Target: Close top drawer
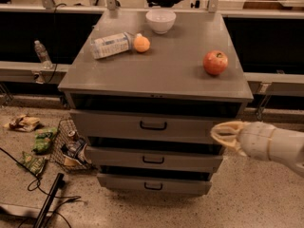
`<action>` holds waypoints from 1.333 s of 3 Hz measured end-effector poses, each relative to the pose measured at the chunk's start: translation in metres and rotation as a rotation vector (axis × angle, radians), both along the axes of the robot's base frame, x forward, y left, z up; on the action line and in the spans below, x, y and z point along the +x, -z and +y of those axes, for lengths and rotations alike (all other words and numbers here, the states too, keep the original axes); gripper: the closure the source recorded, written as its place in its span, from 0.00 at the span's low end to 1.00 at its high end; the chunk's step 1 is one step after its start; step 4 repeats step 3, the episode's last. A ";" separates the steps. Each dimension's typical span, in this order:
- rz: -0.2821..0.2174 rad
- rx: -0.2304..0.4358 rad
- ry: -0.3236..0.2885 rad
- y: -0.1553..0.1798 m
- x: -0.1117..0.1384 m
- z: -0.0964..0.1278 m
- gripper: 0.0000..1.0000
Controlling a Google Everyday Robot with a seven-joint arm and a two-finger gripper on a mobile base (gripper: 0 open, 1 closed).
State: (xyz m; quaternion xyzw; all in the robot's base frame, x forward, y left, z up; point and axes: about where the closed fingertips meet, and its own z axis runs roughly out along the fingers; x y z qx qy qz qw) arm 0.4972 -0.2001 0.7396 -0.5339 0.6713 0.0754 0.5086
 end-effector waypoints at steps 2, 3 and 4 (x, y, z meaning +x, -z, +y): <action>-0.244 0.275 0.149 -0.086 -0.010 -0.078 1.00; -0.244 0.277 0.150 -0.087 -0.011 -0.078 0.83; -0.244 0.277 0.150 -0.087 -0.011 -0.078 0.83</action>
Offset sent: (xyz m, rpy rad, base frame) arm -0.0168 -0.1261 0.1239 0.3509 -0.3588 -0.2618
